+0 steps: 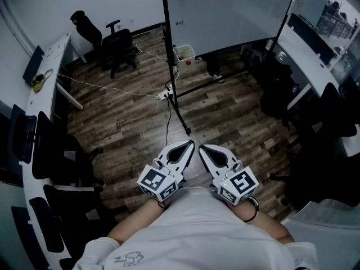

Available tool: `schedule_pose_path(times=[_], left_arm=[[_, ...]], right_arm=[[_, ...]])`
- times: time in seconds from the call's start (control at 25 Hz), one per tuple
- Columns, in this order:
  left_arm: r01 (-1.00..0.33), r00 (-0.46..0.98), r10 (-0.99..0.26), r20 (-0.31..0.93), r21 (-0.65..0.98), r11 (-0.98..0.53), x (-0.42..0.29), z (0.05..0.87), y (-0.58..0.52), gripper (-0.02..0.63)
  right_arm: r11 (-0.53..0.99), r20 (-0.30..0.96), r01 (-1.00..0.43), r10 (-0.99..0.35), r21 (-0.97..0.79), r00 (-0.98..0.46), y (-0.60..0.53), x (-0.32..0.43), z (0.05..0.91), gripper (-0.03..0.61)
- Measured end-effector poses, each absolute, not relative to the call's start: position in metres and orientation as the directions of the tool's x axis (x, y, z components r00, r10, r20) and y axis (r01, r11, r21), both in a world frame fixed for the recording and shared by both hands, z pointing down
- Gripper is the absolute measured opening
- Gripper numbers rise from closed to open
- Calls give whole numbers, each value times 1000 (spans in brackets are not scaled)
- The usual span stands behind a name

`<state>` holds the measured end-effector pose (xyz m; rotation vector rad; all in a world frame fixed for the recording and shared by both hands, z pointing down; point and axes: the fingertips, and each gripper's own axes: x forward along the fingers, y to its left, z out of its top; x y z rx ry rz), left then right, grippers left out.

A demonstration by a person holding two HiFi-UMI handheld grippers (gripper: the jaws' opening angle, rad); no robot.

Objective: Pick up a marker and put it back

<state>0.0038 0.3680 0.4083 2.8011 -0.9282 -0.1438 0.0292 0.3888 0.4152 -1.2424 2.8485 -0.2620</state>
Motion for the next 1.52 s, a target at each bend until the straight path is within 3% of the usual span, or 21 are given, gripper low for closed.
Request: schedule_pose_path(times=[0.68, 1.52], left_arm=[[-591, 793, -609, -25, 216, -777, -19, 415, 332, 6], [-499, 859, -512, -5, 210, -841, -125, 405, 189, 6]], right_arm=[[661, 49, -728, -734, -179, -678, 349, 14, 423, 11], [546, 50, -818, -825, -182, -563, 204, -92, 405, 11]])
